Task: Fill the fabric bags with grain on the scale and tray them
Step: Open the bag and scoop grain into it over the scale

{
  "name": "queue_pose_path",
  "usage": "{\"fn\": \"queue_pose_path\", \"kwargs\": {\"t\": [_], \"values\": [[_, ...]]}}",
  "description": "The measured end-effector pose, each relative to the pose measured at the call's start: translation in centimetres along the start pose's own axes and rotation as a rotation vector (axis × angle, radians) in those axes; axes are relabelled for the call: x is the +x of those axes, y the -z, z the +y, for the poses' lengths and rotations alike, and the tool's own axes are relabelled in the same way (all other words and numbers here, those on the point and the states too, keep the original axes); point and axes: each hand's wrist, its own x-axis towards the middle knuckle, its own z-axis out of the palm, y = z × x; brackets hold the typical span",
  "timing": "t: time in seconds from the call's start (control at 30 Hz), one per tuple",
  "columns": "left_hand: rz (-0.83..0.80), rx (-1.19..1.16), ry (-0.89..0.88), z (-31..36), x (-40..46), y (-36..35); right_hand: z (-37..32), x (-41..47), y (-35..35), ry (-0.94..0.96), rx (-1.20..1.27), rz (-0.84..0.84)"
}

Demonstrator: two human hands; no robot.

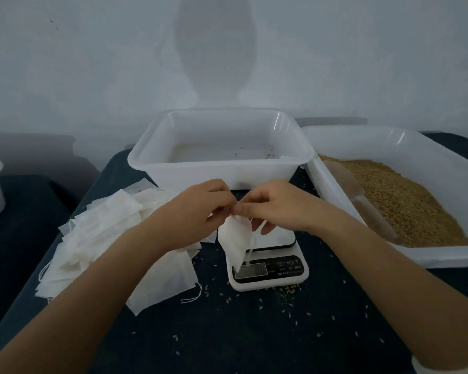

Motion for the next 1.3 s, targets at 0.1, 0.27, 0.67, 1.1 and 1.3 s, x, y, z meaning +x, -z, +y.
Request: {"fn": "queue_pose_path", "kwargs": {"t": [0.1,0.27,0.67,1.1,1.3], "values": [[-0.001,-0.005,0.003,0.1,-0.2,-0.1,0.2,-0.2,-0.1,0.016,0.020,-0.043],[-0.027,-0.089,0.026,0.3,-0.5,-0.3,0.4,-0.3,-0.2,0.033,0.010,0.018],[0.216,-0.065,0.148,1.1,-0.3,-2.1,1.1,-1.0,0.8,-0.074,-0.009,0.181],[0.278,-0.070,0.061,2.7,2.2,-3.1,7.9,-1.7,12.0,-0.817,-0.853,0.108],[0.300,-0.131,0.081,3.0,2.2,-2.8,9.0,-2.1,12.9,-0.794,-0.785,0.160]]}}
